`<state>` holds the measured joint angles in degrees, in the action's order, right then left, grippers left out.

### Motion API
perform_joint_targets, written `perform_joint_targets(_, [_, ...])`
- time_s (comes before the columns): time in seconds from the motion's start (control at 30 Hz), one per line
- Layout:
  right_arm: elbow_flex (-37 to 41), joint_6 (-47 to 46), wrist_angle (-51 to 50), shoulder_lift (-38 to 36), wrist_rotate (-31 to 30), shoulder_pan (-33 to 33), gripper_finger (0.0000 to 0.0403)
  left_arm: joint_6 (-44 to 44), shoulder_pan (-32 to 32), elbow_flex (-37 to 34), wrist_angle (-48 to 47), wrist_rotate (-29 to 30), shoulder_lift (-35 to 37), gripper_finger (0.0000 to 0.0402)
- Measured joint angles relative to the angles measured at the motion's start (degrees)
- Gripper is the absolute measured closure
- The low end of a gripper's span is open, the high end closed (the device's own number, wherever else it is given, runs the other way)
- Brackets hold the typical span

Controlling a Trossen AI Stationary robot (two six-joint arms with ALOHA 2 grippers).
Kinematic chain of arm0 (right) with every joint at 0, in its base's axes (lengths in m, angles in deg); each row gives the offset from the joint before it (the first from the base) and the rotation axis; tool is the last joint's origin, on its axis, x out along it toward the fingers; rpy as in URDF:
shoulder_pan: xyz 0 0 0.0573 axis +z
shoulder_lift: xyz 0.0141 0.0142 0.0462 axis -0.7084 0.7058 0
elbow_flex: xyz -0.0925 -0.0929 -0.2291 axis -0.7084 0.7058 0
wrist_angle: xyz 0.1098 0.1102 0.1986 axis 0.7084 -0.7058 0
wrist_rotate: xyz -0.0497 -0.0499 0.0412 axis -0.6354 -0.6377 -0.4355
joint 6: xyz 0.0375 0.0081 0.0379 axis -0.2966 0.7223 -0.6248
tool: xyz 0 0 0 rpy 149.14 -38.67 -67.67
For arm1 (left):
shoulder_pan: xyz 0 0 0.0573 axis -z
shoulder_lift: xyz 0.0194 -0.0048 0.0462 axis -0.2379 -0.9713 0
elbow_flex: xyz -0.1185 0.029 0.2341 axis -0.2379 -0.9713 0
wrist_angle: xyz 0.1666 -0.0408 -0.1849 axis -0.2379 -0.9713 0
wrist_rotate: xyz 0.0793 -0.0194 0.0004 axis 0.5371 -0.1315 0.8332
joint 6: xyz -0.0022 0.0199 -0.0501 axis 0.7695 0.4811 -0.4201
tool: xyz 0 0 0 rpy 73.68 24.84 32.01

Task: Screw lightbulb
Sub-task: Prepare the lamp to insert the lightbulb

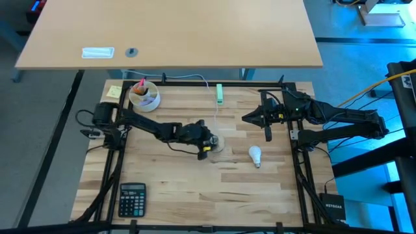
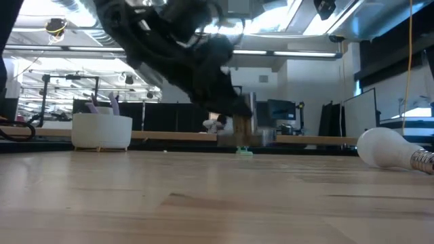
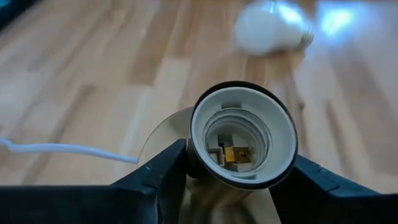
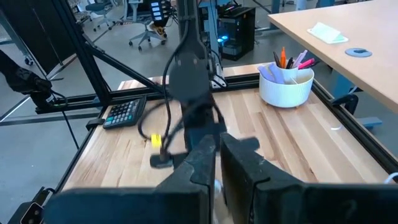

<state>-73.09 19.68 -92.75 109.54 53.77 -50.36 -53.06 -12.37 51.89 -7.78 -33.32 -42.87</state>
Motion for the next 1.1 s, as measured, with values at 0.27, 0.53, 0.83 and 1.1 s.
perform_joint_targets(0.27, [0.0,0.0,0.0,0.0,0.0,0.0,0.0373,-3.9,0.0,0.7,-0.6,-1.1,-3.9,0.0219])
perform_joint_targets(0.53, [0.0,0.0,-0.1,0.0,0.0,0.0,0.0373,-6.4,0.0,0.6,-0.9,-1.2,-3.7,0.0213])
perform_joint_targets(0.83, [0.0,0.0,0.0,0.0,0.0,0.0,0.0373,-7.9,0.1,0.9,-1.7,-2.6,-1.7,0.0120])
perform_joint_targets(1.1, [0.0,-0.1,0.1,0.0,0.0,0.0,0.0373,-3.2,0.1,1.0,-9.2,-1.4,7.6,0.0092])
